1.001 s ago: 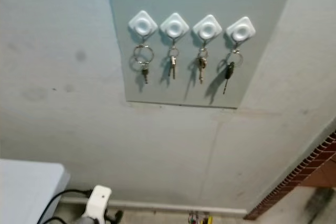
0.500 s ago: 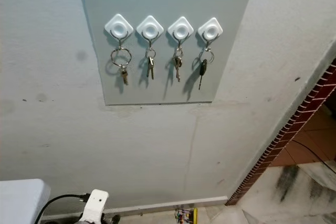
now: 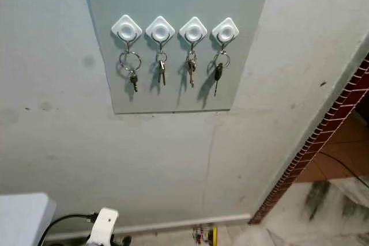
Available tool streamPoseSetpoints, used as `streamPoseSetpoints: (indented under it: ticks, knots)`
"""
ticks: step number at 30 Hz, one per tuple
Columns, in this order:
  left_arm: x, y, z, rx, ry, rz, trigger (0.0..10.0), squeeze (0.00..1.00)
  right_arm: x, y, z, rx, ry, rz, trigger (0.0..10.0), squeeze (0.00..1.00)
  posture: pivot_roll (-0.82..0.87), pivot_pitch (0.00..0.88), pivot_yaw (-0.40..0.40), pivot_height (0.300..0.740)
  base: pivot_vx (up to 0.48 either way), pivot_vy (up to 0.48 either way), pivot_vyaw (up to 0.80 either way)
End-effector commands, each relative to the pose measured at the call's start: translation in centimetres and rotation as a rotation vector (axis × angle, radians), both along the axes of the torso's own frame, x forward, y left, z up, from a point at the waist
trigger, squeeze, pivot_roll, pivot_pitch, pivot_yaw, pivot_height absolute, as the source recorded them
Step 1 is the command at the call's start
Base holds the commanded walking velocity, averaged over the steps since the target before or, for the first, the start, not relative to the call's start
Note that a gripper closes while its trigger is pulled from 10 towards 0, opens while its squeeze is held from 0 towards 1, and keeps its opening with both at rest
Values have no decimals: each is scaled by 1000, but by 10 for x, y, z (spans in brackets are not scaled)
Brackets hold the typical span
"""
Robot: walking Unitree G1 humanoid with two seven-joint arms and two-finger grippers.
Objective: Hang keys on a hook
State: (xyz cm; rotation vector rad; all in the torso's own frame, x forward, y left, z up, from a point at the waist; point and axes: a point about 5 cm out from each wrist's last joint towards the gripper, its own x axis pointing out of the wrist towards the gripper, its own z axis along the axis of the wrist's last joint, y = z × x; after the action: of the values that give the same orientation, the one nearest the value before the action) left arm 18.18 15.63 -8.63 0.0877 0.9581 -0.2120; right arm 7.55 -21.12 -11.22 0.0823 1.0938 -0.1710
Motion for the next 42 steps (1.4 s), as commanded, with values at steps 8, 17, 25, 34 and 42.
streamPoseSetpoints:
  ticks: [8,17,25,34,42]
  knots:
    - [0,1,0,-1,7,4,10000,0,-6,10,-4,30,43,-14,10000,0,-33,0,-8,740,-309,0,0]
    - [0,2,0,-2,4,8,10000,0,-7,13,-5,35,55,-26,10000,0,-33,0,-8,740,-289,0,0]
    - [2,2,1,-2,-2,10,10000,0,-11,9,-5,33,62,-37,10000,0,-33,0,-7,740,-170,0,0]
    - [3,3,2,-6,-10,26,10000,0,-11,11,-5,43,55,-56,10000,0,-33,0,-6,740,0,0,0]
    - [4,4,2,-7,-14,39,10000,0,-10,8,-4,46,44,-78,10000,0,-35,0,-2,740,0,0,0]
